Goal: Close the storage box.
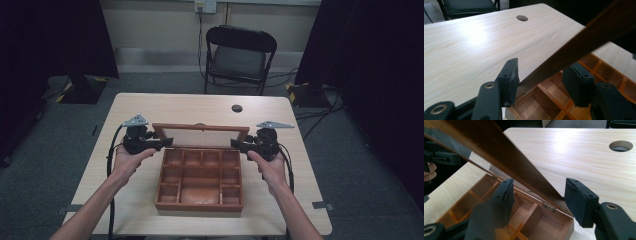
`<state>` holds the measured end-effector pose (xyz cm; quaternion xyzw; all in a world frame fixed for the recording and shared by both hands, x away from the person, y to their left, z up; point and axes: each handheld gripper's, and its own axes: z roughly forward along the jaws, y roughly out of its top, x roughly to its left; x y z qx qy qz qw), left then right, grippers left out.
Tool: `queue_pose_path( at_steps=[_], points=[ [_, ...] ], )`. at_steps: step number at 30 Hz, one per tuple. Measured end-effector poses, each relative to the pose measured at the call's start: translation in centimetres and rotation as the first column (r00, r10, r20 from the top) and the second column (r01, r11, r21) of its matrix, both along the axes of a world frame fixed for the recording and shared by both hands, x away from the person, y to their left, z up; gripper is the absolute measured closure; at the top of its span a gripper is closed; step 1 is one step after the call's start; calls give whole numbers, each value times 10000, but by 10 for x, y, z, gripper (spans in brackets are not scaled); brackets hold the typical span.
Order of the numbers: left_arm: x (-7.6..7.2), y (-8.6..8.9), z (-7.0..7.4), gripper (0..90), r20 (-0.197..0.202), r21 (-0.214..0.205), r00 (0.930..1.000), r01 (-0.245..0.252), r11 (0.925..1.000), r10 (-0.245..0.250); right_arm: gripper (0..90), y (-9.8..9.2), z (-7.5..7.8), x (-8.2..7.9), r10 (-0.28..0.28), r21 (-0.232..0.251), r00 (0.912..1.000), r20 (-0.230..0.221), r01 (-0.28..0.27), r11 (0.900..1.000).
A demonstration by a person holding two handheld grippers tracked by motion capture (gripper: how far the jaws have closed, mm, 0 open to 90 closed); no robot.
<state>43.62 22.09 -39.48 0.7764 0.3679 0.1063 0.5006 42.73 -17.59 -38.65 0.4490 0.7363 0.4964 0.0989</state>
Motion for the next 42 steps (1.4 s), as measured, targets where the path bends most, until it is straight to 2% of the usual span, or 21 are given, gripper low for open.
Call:
queue_pose_path(
  at_steps=[3, 5, 9, 13, 16, 18, 20, 23, 29, 31, 33, 39, 42],
  points=[
    [-5, 0, -2, 454, 46, -36, 10000, 27, 10000, -27, 392, 1, 1, -4, 140, -284, 9999, 52, -138, 9995],
    [-7, 0, -3, 435, -17, -247, 10000, -13, 9997, 13, 362, 3, 1, -6, 90, -380, 10000, 35, -88, 9992],
    [-9, -1, -5, 407, -92, -330, 9998, -149, 9993, 146, 326, 2, 0, -6, 39, -320, 9997, -250, -47, 9995],
    [-11, -3, -4, 356, -125, -244, 9994, -321, 9992, 318, 307, -1, -2, -7, -139, -138, 9988, -475, 132, 9998],
    [-13, -5, -2, 330, -50, -188, 9996, -274, 9994, 273, 301, -1, -2, -9, -135, -230, 9987, -499, 124, 9997],
    [-15, -5, 0, 317, -57, -119, 9999, -119, 9999, 118, 299, -2, -2, -11, -79, -482, 9991, -416, 58, 9988],
    [-18, -4, 1, 312, -61, -17, 10000, -26, 10000, 26, 298, -2, -1, -12, -14, -568, 9986, -520, -16, 9984],
    [-18, -4, -1, 308, -148, -173, 9999, -43, 9998, 41, 285, -4, -3, -14, -103, -544, 9983, -576, 72, 9985],
    [-21, -6, -6, 276, -250, -26, 9996, 93, 10000, -93, 295, -13, -10, -18, -113, -840, 9955, -945, 33, 9965],
    [-21, -7, -6, 272, -265, -50, 9996, 105, 9999, -107, 316, -18, -15, -17, -279, -1020, 9934, -1116, 164, 9946],
    [-20, -7, -6, 272, -213, 19, 9997, 138, 9999, -138, 322, -21, -16, -17, -459, -1180, 9932, -1070, 332, 9925],
    [-23, -6, -6, 266, -191, -127, 9998, 28, 9999, -30, 324, -30, -15, -14, -582, -1163, 9915, -1162, 446, 9922],
    [-24, -5, -7, 247, -277, -84, 9996, 73, 9999, -75, 347, -29, -19, -11, -558, -1277, 9887, -1390, 379, 9911]
  ],
)
